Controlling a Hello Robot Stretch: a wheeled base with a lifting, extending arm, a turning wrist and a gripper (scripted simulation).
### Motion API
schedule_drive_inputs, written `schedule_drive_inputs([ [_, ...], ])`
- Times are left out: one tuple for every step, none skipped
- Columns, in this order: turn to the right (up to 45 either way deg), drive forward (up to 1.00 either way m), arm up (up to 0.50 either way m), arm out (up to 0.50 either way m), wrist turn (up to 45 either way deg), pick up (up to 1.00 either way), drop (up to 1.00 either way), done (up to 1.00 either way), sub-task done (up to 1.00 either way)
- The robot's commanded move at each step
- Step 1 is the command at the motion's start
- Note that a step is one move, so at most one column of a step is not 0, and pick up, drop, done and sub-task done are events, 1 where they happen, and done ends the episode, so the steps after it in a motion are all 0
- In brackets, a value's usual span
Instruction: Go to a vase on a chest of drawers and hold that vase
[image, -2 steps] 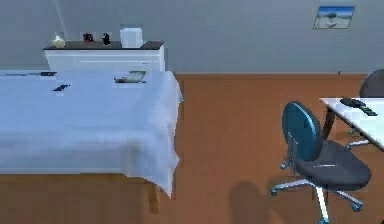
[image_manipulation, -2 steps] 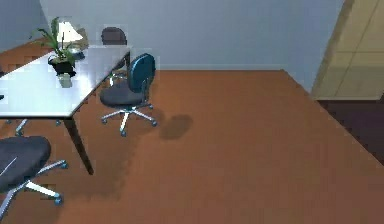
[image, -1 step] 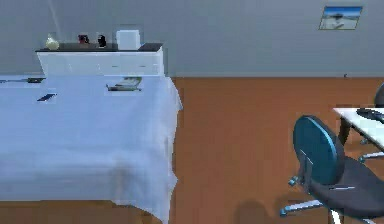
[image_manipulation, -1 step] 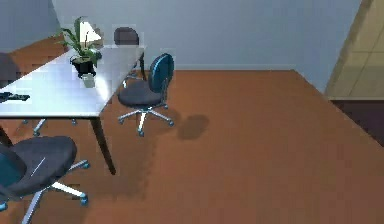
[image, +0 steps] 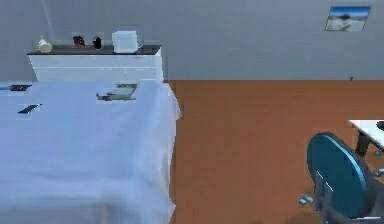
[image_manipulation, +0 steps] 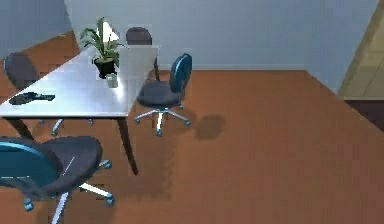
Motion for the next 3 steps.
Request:
schedule_drive_inputs([
  [9.0, 0.0, 0.0, 0.0, 0.0, 0.0, 0.0, 0.0, 0.0],
  [0.0, 0.75, 0.0, 0.0, 0.0, 0.0, 0.0, 0.0, 0.0],
  [6.0, 0.0, 0.0, 0.0, 0.0, 0.0, 0.0, 0.0, 0.0],
])
